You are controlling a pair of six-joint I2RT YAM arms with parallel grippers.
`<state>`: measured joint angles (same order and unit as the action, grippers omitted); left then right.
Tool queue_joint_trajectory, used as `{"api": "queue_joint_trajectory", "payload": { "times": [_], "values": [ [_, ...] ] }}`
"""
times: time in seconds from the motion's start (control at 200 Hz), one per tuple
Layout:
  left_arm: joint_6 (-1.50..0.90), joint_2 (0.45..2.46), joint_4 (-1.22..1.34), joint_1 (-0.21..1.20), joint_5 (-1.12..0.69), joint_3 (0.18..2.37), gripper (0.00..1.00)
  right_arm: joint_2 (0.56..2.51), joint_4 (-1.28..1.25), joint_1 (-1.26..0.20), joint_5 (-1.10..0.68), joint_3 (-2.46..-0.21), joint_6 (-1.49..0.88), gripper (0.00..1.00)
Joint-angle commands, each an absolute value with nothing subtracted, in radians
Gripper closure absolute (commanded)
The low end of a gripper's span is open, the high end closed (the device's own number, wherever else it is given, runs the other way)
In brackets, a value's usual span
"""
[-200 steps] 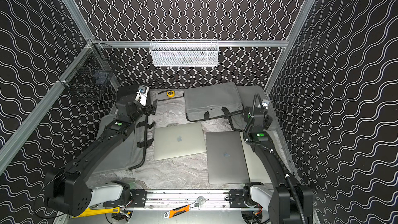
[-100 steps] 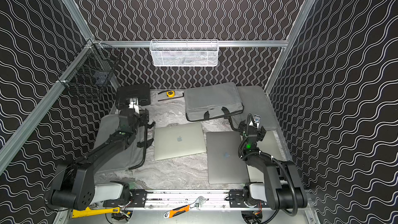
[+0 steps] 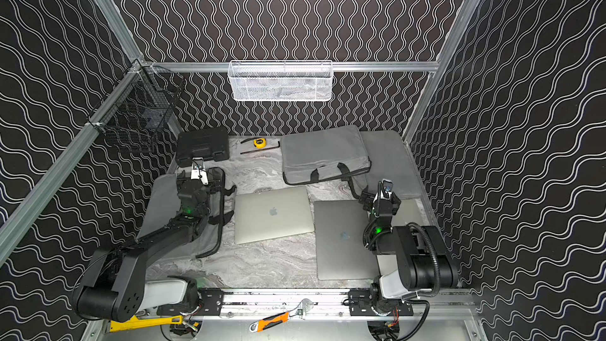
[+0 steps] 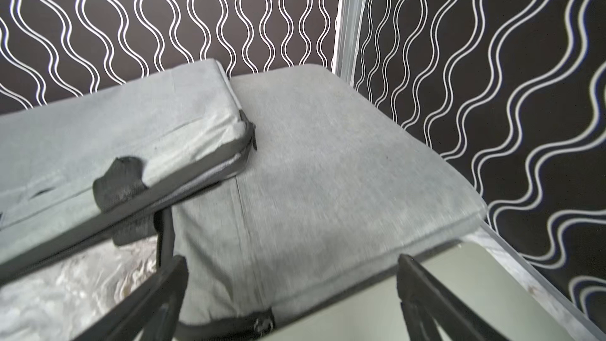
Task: Open the zippered laptop bag and take out the laptop
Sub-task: Reset both arms
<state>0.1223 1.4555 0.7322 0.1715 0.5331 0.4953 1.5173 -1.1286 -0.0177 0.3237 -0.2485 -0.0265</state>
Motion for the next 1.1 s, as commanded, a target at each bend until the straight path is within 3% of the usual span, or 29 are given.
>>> {"api": "queue_joint_trajectory", "payload": {
  "times": [0.0, 0.095, 0.25, 0.325, 0.42, 0.485, 1.096],
  "values": [
    [0.04, 1.45, 0.747, 0.171, 0.506, 0.462, 0.01, 1.559, -1.258, -0.006, 0.268, -0.239, -0.012, 0.0],
    [0.03, 1.469, 0.852, 0.166, 0.501, 0.391, 0.01, 1.526, -1.15, -0.005, 0.266, -0.261, -0.038, 0.0],
    [0.051, 1.59, 1.118, 0.165, 0.481, 0.308, 0.01, 1.543, -1.212, -0.004, 0.269, -0.247, -0.022, 0.0],
    [0.066, 1.593, 1.054, 0.165, 0.387, 0.326, 0.01, 1.539, -1.203, -0.004, 0.267, -0.251, -0.027, 0.0],
    [0.105, 1.698, 1.217, 0.165, 0.369, 0.31, 0.01, 1.546, -1.222, -0.005, 0.266, -0.247, -0.021, 0.0],
    [0.077, 1.651, 1.091, 0.165, 0.346, 0.326, 0.01, 1.543, -1.21, -0.004, 0.266, -0.248, -0.025, 0.0],
    [0.087, 1.677, 1.135, 0.163, 0.362, 0.33, 0.01, 1.543, -1.217, -0.005, 0.265, -0.247, -0.023, 0.0]
  ]
}}
